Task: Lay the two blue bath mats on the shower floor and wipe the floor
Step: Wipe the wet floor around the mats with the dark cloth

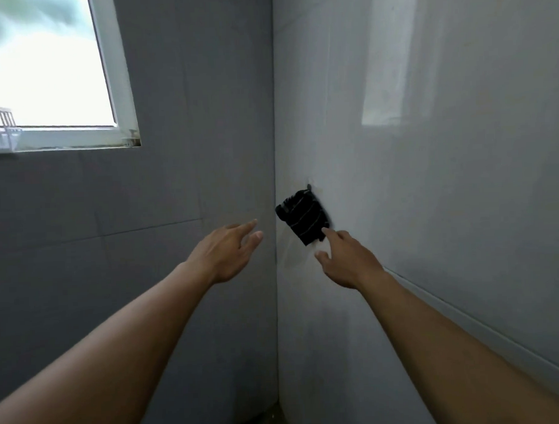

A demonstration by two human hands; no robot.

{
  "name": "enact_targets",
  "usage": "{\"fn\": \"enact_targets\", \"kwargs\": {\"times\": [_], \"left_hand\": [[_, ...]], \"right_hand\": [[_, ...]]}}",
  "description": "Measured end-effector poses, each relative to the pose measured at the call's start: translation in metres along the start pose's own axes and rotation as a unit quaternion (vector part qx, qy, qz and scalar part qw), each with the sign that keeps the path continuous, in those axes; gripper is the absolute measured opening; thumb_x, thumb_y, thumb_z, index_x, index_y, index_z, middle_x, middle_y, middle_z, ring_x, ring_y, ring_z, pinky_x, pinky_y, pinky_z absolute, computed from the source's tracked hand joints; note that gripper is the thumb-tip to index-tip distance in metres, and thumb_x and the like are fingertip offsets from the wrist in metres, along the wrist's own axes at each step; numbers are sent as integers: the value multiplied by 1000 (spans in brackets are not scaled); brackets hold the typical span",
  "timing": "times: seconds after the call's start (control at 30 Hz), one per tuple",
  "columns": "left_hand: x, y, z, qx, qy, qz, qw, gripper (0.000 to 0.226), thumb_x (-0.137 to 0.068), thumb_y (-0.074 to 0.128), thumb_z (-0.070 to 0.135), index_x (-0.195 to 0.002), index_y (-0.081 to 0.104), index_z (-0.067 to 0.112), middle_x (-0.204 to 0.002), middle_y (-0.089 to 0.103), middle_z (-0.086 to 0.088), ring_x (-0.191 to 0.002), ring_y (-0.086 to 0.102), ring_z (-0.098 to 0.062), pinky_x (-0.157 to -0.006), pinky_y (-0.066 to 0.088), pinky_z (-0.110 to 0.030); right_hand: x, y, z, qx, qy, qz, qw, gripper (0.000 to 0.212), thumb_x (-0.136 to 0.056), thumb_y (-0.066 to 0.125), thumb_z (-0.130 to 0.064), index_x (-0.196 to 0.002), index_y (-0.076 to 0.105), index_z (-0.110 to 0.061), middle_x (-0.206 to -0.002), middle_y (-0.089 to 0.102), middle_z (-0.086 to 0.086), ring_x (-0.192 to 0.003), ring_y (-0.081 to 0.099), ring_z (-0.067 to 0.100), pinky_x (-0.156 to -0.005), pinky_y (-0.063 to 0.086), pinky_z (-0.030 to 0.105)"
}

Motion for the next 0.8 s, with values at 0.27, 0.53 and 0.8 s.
{"fn": "enact_targets", "kwargs": {"times": [0.27,0.53,0.8], "left_hand": [[-111,31,-2,4,47,15,999,57,-101,34,54,-151,38,26,-151,47,-6,-139,43,-25,-113,35,-37],[-231,93,-21,44,39,81,995,43,-100,50,28,-142,51,19,-131,63,-8,-116,60,-29,-94,48,-39],[-302,146,-21,131,23,59,989,39,-99,49,16,-138,53,20,-130,62,-13,-115,60,-33,-98,50,-45]], "right_hand": [[-105,-5,2,19,-22,68,997,48,-101,46,-35,-144,36,-15,-133,48,14,-113,54,33,-88,48,41],[-192,11,16,168,27,149,974,31,-89,51,-6,-120,46,-9,-112,59,14,-95,60,34,-60,34,36],[-214,24,17,213,18,168,962,23,-96,42,-6,-119,46,-7,-114,63,15,-100,64,34,-64,34,36]]}}
Point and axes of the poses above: each hand's wrist, its own x-axis away from the middle knuckle, its own y-axis out of the palm, z = x × y, the point moved 9 cm from there along -x, towards the middle knuckle
